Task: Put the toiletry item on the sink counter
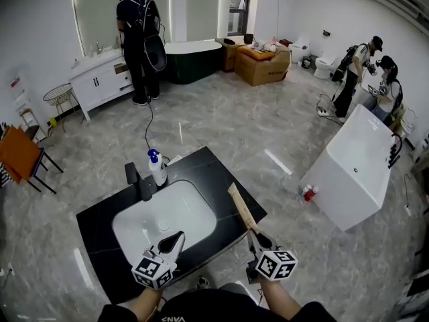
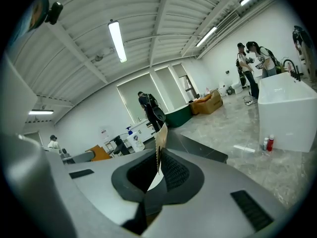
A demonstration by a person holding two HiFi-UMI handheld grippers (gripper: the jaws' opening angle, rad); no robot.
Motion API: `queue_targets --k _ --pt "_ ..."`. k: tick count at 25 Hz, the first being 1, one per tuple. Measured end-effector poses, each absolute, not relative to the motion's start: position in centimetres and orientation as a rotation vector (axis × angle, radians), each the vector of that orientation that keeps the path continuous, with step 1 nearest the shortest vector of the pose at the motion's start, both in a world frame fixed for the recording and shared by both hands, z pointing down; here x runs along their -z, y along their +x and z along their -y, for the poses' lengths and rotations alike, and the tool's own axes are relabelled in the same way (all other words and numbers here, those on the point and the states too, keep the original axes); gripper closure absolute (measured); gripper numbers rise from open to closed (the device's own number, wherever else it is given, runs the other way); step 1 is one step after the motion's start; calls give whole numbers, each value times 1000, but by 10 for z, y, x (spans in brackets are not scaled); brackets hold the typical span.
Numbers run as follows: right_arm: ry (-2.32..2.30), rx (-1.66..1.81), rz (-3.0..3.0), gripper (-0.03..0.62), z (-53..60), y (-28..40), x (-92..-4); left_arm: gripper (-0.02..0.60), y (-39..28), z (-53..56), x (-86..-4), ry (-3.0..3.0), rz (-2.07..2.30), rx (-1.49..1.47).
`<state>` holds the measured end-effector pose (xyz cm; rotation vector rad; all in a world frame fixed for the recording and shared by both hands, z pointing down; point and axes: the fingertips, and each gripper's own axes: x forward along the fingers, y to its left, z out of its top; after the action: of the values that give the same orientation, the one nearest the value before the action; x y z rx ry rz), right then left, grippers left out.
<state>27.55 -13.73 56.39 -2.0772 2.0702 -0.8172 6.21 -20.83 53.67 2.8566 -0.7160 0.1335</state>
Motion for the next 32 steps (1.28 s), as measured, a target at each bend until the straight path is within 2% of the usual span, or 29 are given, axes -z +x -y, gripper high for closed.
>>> queue_targets --k 17,32 --pt "-1964 957 -2309 580 256 301 -601 575 70 261 -553 2716 1008 -132" --pt "-1821 1116 -2477 580 322 295 -642 575 76 287 -560 2597 1215 -134"
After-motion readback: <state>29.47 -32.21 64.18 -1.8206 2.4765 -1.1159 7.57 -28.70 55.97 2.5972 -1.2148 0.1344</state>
